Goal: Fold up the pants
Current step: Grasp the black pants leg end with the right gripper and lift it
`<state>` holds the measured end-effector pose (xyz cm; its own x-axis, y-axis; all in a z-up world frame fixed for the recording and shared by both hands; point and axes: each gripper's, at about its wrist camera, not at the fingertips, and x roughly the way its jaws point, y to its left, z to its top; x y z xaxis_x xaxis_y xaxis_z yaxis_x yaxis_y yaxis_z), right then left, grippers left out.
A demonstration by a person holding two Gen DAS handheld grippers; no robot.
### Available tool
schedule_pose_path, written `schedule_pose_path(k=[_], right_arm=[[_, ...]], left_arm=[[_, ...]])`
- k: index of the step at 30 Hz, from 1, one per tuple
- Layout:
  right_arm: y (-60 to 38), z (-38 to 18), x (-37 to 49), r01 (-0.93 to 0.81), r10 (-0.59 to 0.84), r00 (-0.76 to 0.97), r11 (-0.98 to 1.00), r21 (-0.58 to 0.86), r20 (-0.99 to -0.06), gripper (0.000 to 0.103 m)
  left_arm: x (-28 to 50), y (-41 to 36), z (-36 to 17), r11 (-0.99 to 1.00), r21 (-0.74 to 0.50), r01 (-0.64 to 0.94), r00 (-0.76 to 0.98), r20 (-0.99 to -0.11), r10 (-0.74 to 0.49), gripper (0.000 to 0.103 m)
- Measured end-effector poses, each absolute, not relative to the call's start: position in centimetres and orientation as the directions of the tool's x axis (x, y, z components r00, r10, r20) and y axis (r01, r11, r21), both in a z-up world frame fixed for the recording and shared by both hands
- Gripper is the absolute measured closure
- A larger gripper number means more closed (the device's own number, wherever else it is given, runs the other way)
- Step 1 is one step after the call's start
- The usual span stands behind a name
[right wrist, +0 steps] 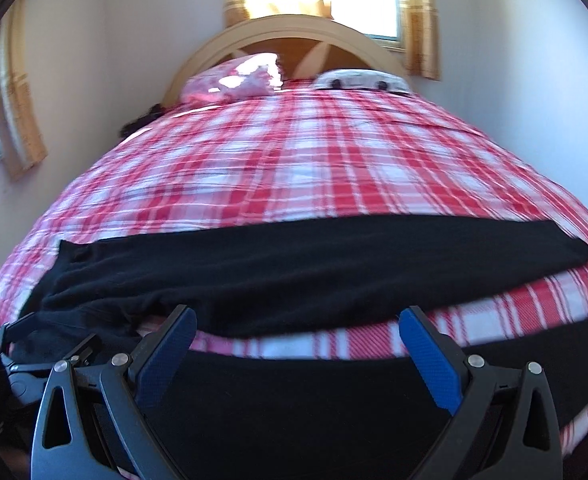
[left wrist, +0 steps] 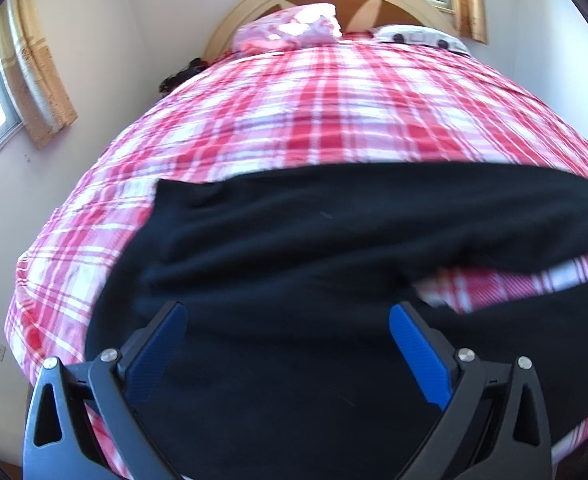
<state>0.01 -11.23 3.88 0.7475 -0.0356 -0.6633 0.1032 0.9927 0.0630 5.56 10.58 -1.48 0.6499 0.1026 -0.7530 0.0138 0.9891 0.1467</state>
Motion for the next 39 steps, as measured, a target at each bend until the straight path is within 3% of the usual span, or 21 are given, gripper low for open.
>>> schedule_pose_path(k=[6,11,20,26,28,30,31,33,39], right_arm=[[-8.5,4.5,6.8,-0.131,0.147,0.744,0.989,0.074,-0.652,0.005],[-4.2,2.1,14.0,-0.272,0.261,0.615,0.956,0.111,-0.744,0.029],[1.1,-2.6,22.2,-0.399,0.360,0.444,0.899,0.178,-0.821,0.030],[4.0,-5.5,22.6,-0.486,0.255,0.426,0.874,0.019,-0.868,0.030],[3.6,-5.5,22.3,-0.494,0.295,0.440,0.868,0.046,-0.848,0.046],[3.5,-5.5,22.2,-0.496,0.310,0.444,0.867,0.058,-0.840,0.070],[3.5,-5.3,22.2,-0.503,0.328,0.434,0.861,0.076,-0.839,0.091],[3.7,-4.9,21.9,-0.503,0.345,0.418,0.858,0.102,-0.840,0.097],[3.7,-0.8,18.0,-0.518,0.408,0.489,0.847,0.120,-0.771,0.098]], left_arm=[[9.9,13.6,-0.5,0.991,0.120,-0.059,0.642,-0.756,0.130,0.000],[11.1,15.5,-2.2,0.993,0.072,-0.089,0.593,-0.797,0.111,0.000],[12.0,16.7,-5.0,0.992,0.092,-0.085,0.551,-0.825,0.124,0.000],[12.1,16.8,-5.9,0.993,0.079,-0.089,0.561,-0.819,0.115,0.000],[12.1,16.9,-6.0,0.993,0.078,-0.089,0.568,-0.815,0.115,0.000],[12.0,16.9,-5.9,0.994,0.073,-0.086,0.571,-0.813,0.109,0.000],[12.0,17.0,-5.8,0.994,0.067,-0.084,0.570,-0.815,0.103,0.000],[11.6,17.4,-5.3,0.995,0.056,-0.078,0.560,-0.823,0.090,0.000],[8.5,19.3,-3.0,0.997,0.032,-0.069,0.612,-0.788,0.067,0.000]])
